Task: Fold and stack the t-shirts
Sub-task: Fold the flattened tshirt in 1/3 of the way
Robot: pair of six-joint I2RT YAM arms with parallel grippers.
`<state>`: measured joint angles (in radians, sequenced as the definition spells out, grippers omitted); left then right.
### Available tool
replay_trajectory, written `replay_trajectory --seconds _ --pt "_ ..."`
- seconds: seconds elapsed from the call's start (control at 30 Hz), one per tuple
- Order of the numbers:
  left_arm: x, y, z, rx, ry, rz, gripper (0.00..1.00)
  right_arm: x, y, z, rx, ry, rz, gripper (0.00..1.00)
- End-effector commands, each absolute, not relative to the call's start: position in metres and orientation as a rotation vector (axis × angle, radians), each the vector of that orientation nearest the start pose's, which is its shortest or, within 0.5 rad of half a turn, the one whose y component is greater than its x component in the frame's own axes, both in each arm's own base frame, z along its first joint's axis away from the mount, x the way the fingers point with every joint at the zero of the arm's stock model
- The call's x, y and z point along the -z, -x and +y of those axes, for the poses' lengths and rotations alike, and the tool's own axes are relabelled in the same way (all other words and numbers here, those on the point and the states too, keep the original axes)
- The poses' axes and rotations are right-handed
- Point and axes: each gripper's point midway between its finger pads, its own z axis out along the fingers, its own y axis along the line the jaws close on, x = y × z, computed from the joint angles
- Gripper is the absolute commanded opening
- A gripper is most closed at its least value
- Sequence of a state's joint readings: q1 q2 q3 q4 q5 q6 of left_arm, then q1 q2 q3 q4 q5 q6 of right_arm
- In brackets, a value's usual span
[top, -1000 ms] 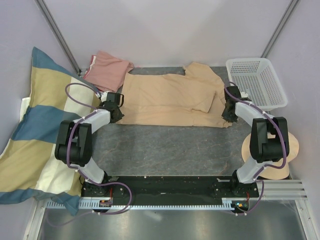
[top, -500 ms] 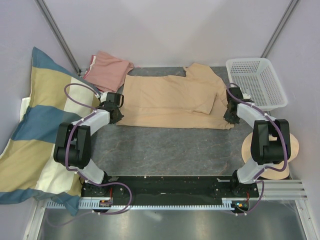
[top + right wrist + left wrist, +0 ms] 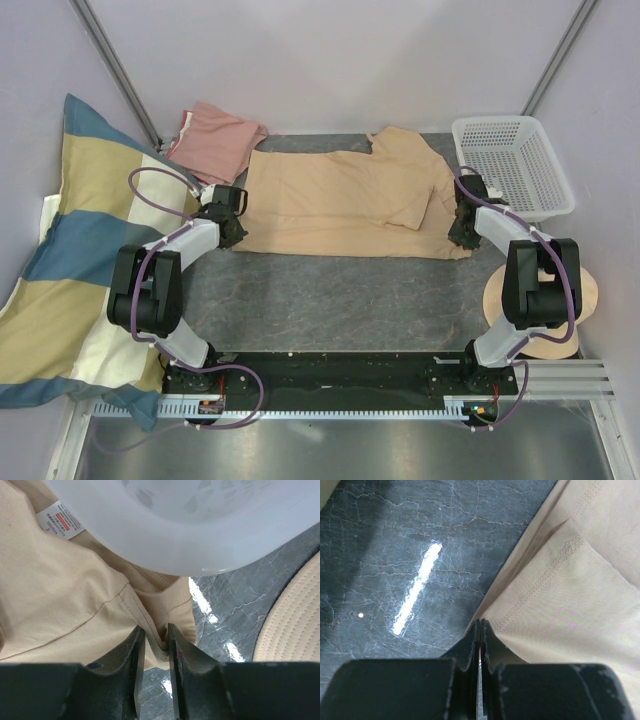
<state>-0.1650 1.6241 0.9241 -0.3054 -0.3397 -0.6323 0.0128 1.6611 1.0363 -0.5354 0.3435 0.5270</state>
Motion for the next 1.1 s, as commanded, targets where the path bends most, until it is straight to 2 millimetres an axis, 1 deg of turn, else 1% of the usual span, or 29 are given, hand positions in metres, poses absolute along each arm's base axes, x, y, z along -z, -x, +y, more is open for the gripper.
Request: replay_trajectory --seconds 0.0,0.07,0.3,0.57,0.67,0.77,0.8,0.83,0.87,0.97,1.03,1.07 --pt "-0.045 -0.367 -0.017 -0.147 0.742 2.348 0.02 -0.047 -0.345 -0.037 0.281 -0.766 2.515 0.33" --pt "-0.045 -0.368 -0.017 -0.148 0.742 2.346 0.02 -0.050 -0.347 -0.036 0.268 -0.764 2.510 0.36" --pt "-0.041 -0.368 -0.017 -0.147 0.741 2.355 0.02 -0.064 -0.353 -0.036 0.255 -0.751 2.476 0.37" --pt "-0.041 -0.368 -0.018 -0.145 0.740 2.358 0.02 -0.069 -0.356 -0.037 0.252 -0.739 2.471 0.37" --pt "-0.041 -0.368 -0.018 -0.147 0.741 2.359 0.02 -0.068 -0.355 -0.037 0.258 -0.735 2.476 0.37" --pt "-0.040 -0.367 -0.018 -0.147 0.743 2.358 0.02 -0.064 -0.353 -0.037 0.266 -0.737 2.485 0.25" --pt "-0.040 -0.367 -0.017 -0.149 0.743 2.357 0.02 -0.063 -0.352 -0.038 0.267 -0.741 2.484 0.12" --pt "-0.040 -0.366 -0.017 -0.149 0.743 2.361 0.02 -0.062 -0.352 -0.038 0.273 -0.744 2.483 0.05" --pt "-0.041 -0.367 -0.018 -0.148 0.743 2.359 0.02 -0.062 -0.350 -0.039 0.280 -0.745 2.485 0.00" --pt "-0.043 -0.366 -0.017 -0.151 0.745 2.354 0.02 -0.063 -0.347 -0.042 0.303 -0.763 2.470 0.00" --pt "-0.042 -0.363 -0.016 -0.159 0.746 2.360 0.02 -0.067 -0.345 -0.044 0.310 -0.776 2.450 0.00" --pt "-0.044 -0.361 -0.014 -0.166 0.749 2.357 0.02 -0.066 -0.343 -0.044 0.312 -0.776 2.454 0.00"
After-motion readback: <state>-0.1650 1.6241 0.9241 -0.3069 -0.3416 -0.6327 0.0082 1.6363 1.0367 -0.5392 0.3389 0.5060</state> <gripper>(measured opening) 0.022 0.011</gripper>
